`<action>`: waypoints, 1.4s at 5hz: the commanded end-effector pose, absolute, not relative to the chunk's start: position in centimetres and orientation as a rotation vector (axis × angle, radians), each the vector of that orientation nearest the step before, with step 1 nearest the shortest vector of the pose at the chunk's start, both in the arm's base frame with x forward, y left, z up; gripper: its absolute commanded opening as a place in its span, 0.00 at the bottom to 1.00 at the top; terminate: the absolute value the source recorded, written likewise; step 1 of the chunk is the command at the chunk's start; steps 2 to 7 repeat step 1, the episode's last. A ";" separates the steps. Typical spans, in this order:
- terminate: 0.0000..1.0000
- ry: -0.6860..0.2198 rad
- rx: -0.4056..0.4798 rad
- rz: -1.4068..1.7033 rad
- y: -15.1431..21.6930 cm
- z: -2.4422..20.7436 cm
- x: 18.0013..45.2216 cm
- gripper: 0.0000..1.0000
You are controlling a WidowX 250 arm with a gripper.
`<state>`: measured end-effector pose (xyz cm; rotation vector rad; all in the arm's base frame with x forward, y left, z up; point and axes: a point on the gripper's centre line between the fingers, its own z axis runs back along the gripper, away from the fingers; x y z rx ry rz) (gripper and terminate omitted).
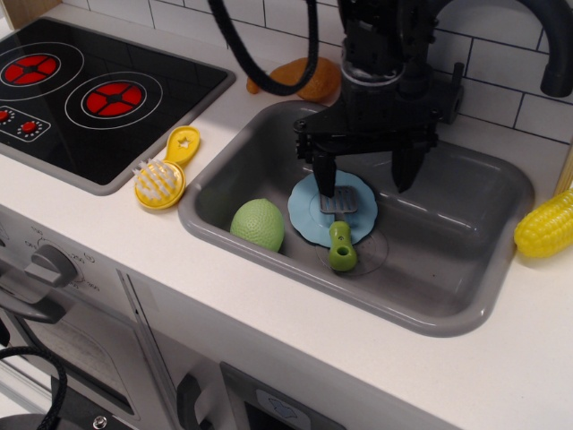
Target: Put spatula on plate sink
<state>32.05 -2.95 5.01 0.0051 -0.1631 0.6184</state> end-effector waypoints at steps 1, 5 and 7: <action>1.00 -0.214 -0.016 0.617 -3.1 6.8 31.9 1.00; 1.00 -0.214 -0.016 0.617 -3.1 6.8 31.9 1.00; 1.00 -0.214 -0.016 0.617 -3.1 6.8 31.9 1.00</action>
